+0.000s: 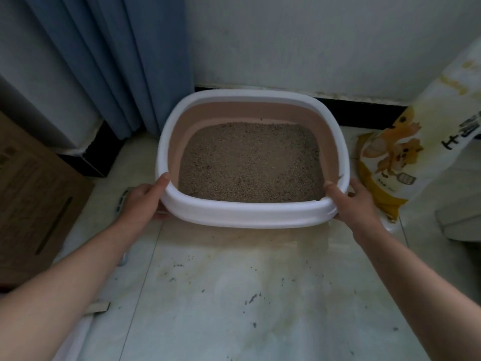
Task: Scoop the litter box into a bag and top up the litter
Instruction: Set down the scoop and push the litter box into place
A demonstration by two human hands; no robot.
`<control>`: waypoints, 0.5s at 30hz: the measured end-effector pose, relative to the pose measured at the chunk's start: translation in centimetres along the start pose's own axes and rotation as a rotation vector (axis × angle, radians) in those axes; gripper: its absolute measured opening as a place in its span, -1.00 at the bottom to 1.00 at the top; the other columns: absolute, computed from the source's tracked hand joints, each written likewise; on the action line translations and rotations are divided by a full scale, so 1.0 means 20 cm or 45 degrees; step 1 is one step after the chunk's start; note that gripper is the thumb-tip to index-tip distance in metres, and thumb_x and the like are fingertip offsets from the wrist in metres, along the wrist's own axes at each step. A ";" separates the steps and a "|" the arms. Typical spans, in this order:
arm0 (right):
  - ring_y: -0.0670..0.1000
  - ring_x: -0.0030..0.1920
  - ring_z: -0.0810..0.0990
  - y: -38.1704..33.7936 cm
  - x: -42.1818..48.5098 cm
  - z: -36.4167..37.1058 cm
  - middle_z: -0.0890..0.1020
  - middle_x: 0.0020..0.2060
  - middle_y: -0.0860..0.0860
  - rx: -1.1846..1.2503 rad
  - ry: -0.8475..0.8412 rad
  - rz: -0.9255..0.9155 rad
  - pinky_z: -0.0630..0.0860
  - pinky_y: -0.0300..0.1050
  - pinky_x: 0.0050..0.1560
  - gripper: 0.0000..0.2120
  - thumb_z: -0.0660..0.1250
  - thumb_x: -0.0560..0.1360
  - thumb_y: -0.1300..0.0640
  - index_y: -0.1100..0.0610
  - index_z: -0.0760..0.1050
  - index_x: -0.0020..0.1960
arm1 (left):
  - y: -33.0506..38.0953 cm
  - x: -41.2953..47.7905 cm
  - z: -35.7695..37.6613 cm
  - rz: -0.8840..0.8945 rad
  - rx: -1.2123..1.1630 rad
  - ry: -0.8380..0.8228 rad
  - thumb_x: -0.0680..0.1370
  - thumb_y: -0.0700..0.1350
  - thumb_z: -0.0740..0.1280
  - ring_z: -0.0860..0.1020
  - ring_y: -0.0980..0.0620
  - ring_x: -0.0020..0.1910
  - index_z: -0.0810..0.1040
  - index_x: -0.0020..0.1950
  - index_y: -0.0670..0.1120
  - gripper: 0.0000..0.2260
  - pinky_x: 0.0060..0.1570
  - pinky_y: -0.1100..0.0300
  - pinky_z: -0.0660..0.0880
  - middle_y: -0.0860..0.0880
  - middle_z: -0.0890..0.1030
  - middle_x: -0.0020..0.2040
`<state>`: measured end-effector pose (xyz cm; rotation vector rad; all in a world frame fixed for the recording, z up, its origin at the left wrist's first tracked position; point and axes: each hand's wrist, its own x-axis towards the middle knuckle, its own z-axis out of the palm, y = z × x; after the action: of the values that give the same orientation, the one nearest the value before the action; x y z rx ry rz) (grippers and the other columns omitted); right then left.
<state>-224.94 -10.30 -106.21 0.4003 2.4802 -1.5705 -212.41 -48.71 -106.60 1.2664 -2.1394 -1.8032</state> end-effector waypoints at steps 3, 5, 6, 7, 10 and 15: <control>0.07 0.05 0.61 -0.02 -0.02 0.00 0.61 0.09 0.04 -0.055 -0.013 -0.009 0.60 0.17 0.11 -0.45 0.38 0.48 -0.20 0.03 0.41 0.37 | 0.01 -0.03 0.00 -0.003 0.009 -0.022 0.57 0.21 0.35 0.69 -0.11 -0.09 0.59 -0.04 -0.04 -0.68 -0.08 0.01 0.63 -0.14 0.68 -0.03; 0.07 0.05 0.58 -0.03 -0.04 0.00 0.57 0.09 0.04 -0.078 -0.021 -0.005 0.59 0.13 0.10 -0.46 0.36 0.52 -0.18 0.08 0.38 0.38 | 0.02 -0.07 0.00 0.027 0.006 -0.026 0.60 0.15 0.33 0.68 -0.10 -0.06 0.59 -0.04 -0.06 -0.71 -0.13 0.06 0.61 -0.13 0.68 -0.04; 0.08 0.06 0.58 -0.04 -0.06 0.00 0.56 0.08 0.04 -0.082 -0.031 -0.001 0.59 0.13 0.11 -0.45 0.35 0.52 -0.18 0.09 0.37 0.38 | 0.01 -0.09 0.00 0.052 0.010 -0.016 0.62 0.12 0.32 0.67 -0.11 -0.03 0.60 -0.01 -0.09 -0.72 -0.12 0.05 0.61 -0.13 0.67 -0.02; 0.08 0.07 0.58 -0.04 -0.07 0.00 0.56 0.08 0.04 -0.083 -0.047 0.001 0.58 0.16 0.13 -0.43 0.35 0.51 -0.21 0.10 0.37 0.37 | 0.00 -0.12 0.01 0.080 0.019 0.002 0.63 0.11 0.30 0.66 -0.12 0.01 0.60 0.03 -0.10 -0.72 -0.08 0.01 0.62 -0.15 0.67 0.01; 0.07 0.09 0.59 -0.02 -0.14 -0.04 0.57 0.11 0.04 -0.161 -0.130 -0.025 0.58 0.16 0.13 -0.42 0.30 0.50 -0.26 0.09 0.37 0.36 | -0.05 -0.24 0.02 0.191 0.142 0.013 0.54 0.26 0.25 0.63 -0.11 0.06 0.59 0.11 -0.06 -0.58 0.08 -0.13 0.59 -0.10 0.65 0.05; 0.05 0.11 0.54 -0.04 -0.30 -0.04 0.54 0.20 0.04 -0.442 -0.177 -0.164 0.43 -0.07 0.01 -0.46 0.23 0.58 -0.21 0.12 0.36 0.41 | -0.07 -0.42 0.08 0.298 0.357 -0.100 0.67 0.09 0.21 0.43 0.08 0.17 0.41 0.44 0.03 -0.64 0.11 0.14 0.30 0.08 0.49 0.21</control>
<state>-219.44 -10.60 -103.45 0.0774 2.6403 -1.1269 -206.90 -42.14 -104.68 0.9501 -2.5317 -1.5262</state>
